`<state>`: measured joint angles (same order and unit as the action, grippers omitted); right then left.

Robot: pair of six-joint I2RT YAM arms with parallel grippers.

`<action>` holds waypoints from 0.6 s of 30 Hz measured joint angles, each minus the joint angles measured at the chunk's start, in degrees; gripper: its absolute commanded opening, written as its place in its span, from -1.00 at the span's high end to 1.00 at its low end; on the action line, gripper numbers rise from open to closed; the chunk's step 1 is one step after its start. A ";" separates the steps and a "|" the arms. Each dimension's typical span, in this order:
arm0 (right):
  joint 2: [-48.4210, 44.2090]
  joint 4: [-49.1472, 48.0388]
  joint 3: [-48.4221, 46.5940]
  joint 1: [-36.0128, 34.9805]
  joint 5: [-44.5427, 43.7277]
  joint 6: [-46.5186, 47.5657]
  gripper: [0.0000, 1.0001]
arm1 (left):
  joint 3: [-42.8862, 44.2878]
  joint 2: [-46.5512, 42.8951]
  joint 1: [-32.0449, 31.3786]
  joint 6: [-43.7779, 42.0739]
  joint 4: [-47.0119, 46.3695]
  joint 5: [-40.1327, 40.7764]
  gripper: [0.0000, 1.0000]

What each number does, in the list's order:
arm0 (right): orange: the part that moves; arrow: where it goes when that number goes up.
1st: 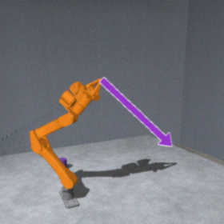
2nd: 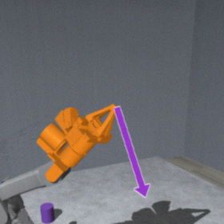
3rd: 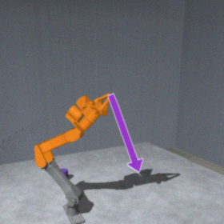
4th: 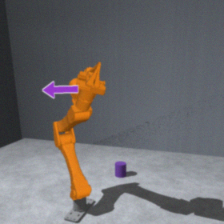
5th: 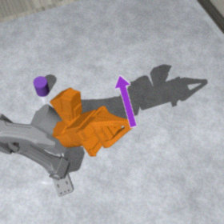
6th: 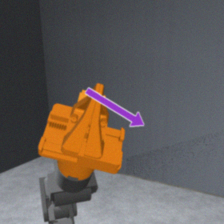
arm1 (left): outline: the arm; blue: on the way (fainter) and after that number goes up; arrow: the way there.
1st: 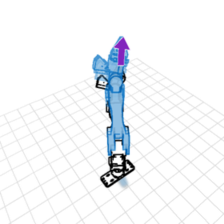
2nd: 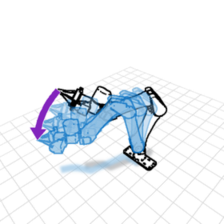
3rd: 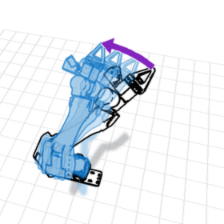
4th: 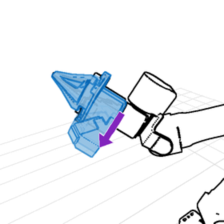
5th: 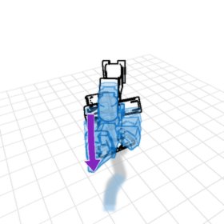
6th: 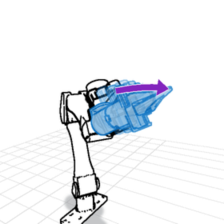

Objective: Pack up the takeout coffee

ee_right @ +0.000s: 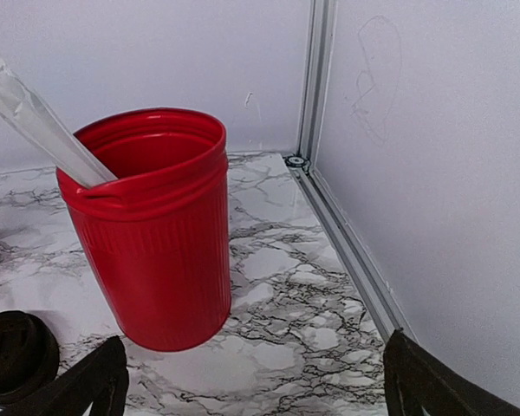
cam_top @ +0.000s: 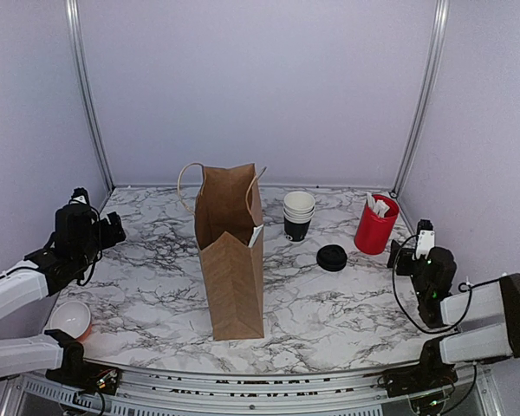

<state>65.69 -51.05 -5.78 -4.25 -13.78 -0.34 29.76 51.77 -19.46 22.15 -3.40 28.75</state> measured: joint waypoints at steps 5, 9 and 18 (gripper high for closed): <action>10.40 -12.72 0.04 0.04 -0.52 1.36 -0.99 | -0.63 2.78 1.42 -3.41 -6.51 3.69 -0.99; 15.02 -14.56 -4.09 0.28 0.35 2.69 -0.99 | -4.15 5.60 3.61 -5.62 -12.85 5.20 -0.98; 26.56 -30.64 -0.94 0.79 3.06 5.46 -0.99 | -9.77 12.63 10.73 -7.80 -24.04 8.33 -0.98</action>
<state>92.25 -81.69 -6.72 -3.46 -10.72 5.13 19.99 64.40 -8.73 14.35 -27.44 37.08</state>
